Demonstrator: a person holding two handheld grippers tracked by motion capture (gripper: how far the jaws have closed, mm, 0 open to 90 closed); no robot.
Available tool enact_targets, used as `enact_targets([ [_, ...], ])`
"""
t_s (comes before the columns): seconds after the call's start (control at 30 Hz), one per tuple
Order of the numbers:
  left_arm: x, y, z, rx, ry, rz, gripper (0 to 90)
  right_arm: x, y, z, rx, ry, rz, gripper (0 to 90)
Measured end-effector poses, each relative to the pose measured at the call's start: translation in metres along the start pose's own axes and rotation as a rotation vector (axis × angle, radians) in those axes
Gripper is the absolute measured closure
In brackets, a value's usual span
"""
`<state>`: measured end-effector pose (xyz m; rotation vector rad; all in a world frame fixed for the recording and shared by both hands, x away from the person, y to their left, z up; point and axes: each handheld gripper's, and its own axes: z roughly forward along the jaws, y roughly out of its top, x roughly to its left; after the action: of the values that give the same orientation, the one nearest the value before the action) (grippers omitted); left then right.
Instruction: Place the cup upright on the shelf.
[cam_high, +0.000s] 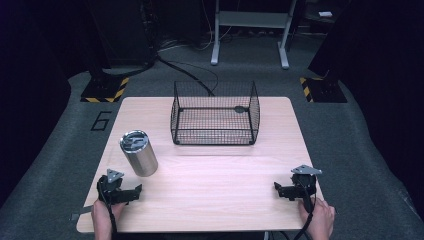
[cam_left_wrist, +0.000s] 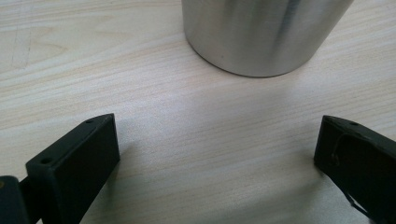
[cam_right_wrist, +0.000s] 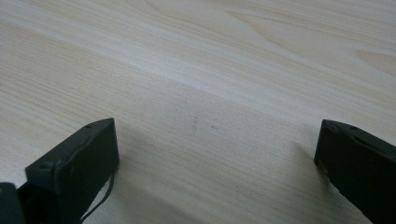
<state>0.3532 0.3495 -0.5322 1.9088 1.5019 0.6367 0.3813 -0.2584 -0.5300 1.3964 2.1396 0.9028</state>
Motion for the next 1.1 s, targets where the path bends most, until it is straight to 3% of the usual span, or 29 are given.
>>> enact_targets([
  [0.23, 0.0, 0.003, 0.0, 0.008, -0.005, -0.006, 0.0, 0.0, 0.0, 0.0, 0.001, 0.0, 0.002, 0.0],
  [0.37, 0.0, 0.008, -0.01, -0.062, -0.037, -0.013, 0.0, 0.0, 0.0, 0.0, 0.001, 0.001, 0.004, 0.0],
  [0.5, -0.001, 0.014, -0.016, -0.082, -0.074, -0.022, 0.0, 0.0, 0.0, 0.0, 0.001, 0.001, 0.002, 0.0],
  [0.63, -0.004, 0.026, -0.022, -0.135, -0.1, -0.011, 0.0, 0.0, 0.0, 0.0, 0.0, 0.0, 0.0, 0.0],
  [1.1, -0.008, 0.052, -0.029, -0.192, -0.12, 0.004, 0.0, 0.001, 0.0, 0.0, 0.002, 0.0, 0.008, 0.0],
])
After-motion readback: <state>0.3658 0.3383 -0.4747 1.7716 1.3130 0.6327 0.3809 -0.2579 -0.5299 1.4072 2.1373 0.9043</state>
